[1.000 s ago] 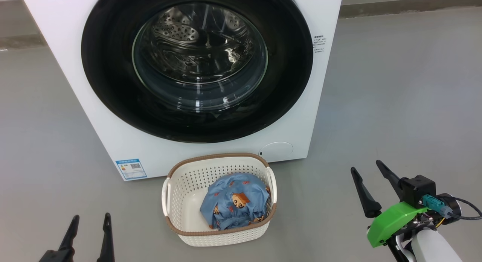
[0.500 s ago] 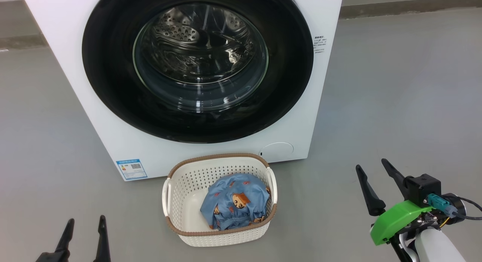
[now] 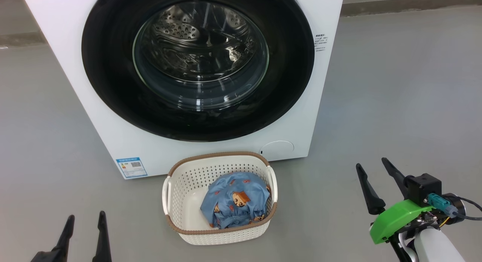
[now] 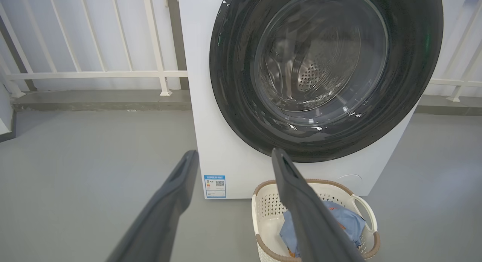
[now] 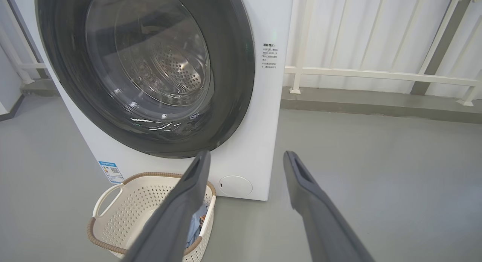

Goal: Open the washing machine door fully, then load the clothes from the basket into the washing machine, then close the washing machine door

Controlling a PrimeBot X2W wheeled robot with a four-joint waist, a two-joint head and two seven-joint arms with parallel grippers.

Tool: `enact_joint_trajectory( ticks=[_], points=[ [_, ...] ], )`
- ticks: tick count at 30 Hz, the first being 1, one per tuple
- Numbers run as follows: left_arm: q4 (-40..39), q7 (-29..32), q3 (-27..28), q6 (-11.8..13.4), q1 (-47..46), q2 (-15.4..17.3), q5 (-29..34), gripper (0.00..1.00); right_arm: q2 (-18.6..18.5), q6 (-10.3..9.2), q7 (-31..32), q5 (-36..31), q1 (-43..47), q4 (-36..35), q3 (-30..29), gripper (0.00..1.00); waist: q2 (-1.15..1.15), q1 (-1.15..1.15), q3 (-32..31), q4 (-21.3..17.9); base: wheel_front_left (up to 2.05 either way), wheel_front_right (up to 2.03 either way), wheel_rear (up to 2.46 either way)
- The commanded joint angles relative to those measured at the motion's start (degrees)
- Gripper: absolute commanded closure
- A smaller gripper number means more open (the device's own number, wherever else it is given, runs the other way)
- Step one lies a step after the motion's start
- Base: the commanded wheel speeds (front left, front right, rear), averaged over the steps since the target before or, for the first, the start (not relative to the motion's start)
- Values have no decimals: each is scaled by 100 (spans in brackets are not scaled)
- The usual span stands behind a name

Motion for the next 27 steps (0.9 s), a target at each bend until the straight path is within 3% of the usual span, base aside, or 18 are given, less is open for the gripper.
enact_joint_trajectory(
  ticks=[1,17,27],
  points=[
    [-132,-70,193,-9,-67,97,-26,0,-23,9,-74,-101,-81,-164,85,0,0,0,7,2,0,0,0],
    [-75,-70,236,-81,-155,140,71,0,-9,9,-74,-105,-74,-254,26,0,0,0,34,-15,3,3,-6],
    [-107,-70,285,-118,-191,122,124,0,-13,9,-74,-109,-45,-289,-19,0,0,0,63,23,67,67,-134]
  ],
)
